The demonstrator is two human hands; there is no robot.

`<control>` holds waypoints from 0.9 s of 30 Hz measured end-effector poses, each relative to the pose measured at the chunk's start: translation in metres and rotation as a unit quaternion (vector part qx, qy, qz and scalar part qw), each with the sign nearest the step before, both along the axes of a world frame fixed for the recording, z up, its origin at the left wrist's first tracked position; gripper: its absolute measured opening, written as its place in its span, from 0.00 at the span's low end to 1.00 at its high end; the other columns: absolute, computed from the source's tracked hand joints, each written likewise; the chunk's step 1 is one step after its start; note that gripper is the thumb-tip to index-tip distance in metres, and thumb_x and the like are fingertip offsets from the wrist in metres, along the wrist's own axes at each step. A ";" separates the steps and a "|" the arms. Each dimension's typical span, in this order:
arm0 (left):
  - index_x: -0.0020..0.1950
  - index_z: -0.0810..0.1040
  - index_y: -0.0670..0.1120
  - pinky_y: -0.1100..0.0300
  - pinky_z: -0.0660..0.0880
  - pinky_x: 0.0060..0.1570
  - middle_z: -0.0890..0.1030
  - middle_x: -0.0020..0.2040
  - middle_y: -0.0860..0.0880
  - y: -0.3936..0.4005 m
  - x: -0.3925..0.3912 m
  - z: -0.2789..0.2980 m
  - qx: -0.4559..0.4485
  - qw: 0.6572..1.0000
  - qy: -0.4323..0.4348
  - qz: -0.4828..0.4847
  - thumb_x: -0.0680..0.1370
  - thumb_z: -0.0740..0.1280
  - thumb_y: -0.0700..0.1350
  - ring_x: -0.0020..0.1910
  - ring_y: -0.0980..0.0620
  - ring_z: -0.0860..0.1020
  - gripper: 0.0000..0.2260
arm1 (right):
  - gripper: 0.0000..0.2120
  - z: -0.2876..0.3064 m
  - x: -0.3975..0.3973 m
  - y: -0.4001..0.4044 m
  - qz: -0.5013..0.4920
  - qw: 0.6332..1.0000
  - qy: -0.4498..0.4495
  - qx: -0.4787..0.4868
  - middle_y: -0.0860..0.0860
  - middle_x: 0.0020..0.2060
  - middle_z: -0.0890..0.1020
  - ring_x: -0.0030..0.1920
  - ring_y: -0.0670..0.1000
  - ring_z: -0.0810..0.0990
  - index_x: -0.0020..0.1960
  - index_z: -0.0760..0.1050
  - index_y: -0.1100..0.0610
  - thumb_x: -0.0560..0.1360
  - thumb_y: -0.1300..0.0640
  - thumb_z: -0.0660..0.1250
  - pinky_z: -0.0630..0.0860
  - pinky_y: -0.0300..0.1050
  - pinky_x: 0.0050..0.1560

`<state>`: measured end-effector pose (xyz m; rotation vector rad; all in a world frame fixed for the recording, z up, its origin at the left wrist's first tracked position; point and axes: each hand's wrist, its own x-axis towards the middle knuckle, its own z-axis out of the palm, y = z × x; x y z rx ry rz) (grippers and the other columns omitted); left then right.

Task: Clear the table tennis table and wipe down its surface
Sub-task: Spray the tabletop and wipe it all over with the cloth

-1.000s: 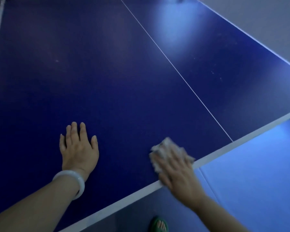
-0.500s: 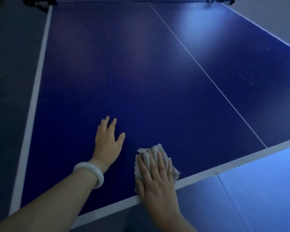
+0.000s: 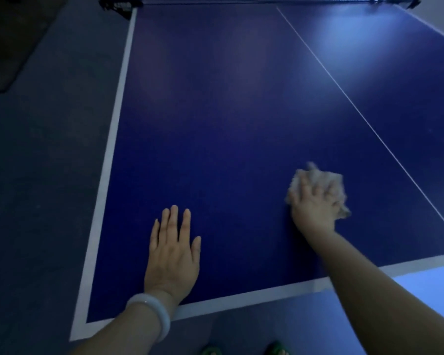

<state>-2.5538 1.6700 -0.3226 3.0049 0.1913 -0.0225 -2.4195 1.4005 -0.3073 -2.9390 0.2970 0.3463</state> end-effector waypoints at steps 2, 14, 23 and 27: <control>0.78 0.58 0.43 0.44 0.56 0.76 0.59 0.78 0.40 0.000 0.000 0.001 -0.002 1.000 0.001 0.000 0.82 0.43 0.56 0.78 0.43 0.56 0.29 | 0.33 -0.005 -0.032 0.048 0.195 0.980 -0.036 -0.018 0.54 0.79 0.37 0.75 0.68 0.33 0.80 0.39 0.44 0.81 0.43 0.53 0.45 0.75 0.71; 0.79 0.55 0.45 0.45 0.53 0.76 0.56 0.79 0.42 -0.002 0.001 0.001 -0.006 1.000 0.019 0.010 0.81 0.41 0.56 0.79 0.45 0.52 0.29 | 0.30 -0.009 -0.054 0.013 -0.001 1.000 -0.018 0.003 0.52 0.79 0.37 0.77 0.64 0.33 0.77 0.31 0.40 0.82 0.43 0.45 0.41 0.73 0.72; 0.80 0.50 0.46 0.46 0.48 0.77 0.50 0.80 0.43 0.002 0.001 0.000 -0.004 1.000 0.026 0.001 0.80 0.37 0.57 0.79 0.46 0.46 0.30 | 0.27 -0.019 -0.091 0.107 0.357 0.931 -0.073 0.020 0.50 0.80 0.41 0.78 0.61 0.34 0.79 0.44 0.41 0.82 0.41 0.43 0.34 0.67 0.74; 0.80 0.52 0.46 0.45 0.50 0.77 0.52 0.80 0.43 0.000 0.003 -0.001 -0.008 1.000 0.026 0.008 0.80 0.38 0.57 0.79 0.45 0.49 0.30 | 0.27 -0.019 -0.133 0.037 0.327 0.942 -0.076 -0.012 0.52 0.80 0.50 0.79 0.64 0.44 0.80 0.50 0.46 0.81 0.45 0.45 0.50 0.71 0.73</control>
